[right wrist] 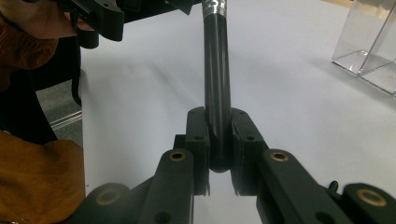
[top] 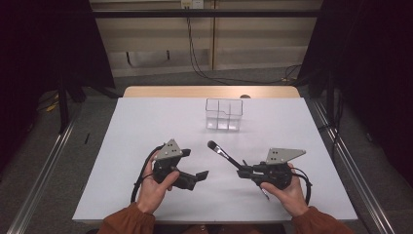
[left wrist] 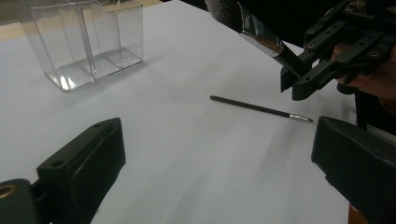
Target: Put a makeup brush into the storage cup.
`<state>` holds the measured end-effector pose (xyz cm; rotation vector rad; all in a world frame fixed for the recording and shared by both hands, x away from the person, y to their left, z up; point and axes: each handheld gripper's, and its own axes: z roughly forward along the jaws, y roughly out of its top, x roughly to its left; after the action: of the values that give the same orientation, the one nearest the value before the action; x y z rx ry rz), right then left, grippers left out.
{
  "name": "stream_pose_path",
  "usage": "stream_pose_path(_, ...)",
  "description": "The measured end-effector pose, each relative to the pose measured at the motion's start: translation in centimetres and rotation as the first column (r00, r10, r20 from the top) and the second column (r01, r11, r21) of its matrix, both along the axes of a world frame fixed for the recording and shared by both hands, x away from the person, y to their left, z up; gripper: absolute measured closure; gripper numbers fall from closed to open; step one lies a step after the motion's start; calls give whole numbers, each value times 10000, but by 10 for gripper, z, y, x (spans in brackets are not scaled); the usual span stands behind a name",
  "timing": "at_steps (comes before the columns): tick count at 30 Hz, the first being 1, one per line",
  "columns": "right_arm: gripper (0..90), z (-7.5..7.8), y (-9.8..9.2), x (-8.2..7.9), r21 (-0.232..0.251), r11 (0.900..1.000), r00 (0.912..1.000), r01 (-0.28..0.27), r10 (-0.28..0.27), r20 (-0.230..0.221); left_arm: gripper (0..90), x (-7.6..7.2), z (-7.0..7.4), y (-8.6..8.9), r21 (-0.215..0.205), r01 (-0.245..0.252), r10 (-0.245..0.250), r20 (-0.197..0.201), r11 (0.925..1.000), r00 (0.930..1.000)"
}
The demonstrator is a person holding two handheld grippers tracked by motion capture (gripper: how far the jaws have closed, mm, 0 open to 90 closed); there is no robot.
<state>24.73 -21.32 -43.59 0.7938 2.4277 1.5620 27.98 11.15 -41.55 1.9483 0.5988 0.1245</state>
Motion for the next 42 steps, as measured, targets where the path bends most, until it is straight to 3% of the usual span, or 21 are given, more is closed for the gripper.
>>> stream_pose_path(5, 800, 0, 0, 1, 33, 10000, 10000, 22, -23, 84, 27, 2, 2, -11, -168, 170, -165, 328, 9997, 9993)
stream_pose_path(9, 800, 0, 1, 0, 36, 10000, 9997, 22, -23, 237, 33, 1, -1, -16, -246, 364, -357, 291, 9990, 9989)
stream_pose_path(13, 800, -1, 3, 0, 40, 10000, 9996, -22, 21, 278, 37, 1, -2, -21, -655, 679, -646, 508, 9955, 9966)
stream_pose_path(15, 800, -1, 3, 0, 71, 10000, 9996, -42, 40, 274, 35, -1, -2, -24, -688, 583, -538, 654, 9959, 9964)
stream_pose_path(19, 800, -1, 5, 0, 79, 10000, 9995, -59, 56, 299, 36, 1, -3, -29, -759, 645, -618, 369, 9950, 9974)
stream_pose_path(25, 800, -1, 7, -1, 79, 9999, 9996, -100, 98, 262, 39, 1, -4, -35, -1011, 1027, -984, 469, 9896, 9940)
stream_pose_path(27, 800, -1, 7, 0, 136, 9998, 9996, -109, 105, 261, 62, 1, -4, -40, -759, 904, -868, 497, 9930, 9950)
stream_pose_path(29, 800, -1, 7, 0, 131, 9998, 9996, -120, 117, 264, 67, 2, -4, -44, -889, 905, -869, 432, 9919, 9953)
stream_pose_path(39, 800, -1, 7, -1, 185, 9997, 9995, -155, 150, 279, 262, 5, -4, -54, -1032, 978, -945, 368, 9898, 9948)
stream_pose_path(42, 800, -1, 8, -2, 198, 9997, 9994, -167, 161, 296, 362, 5, -3, -53, -1450, 864, -854, 132, 9857, 9963)
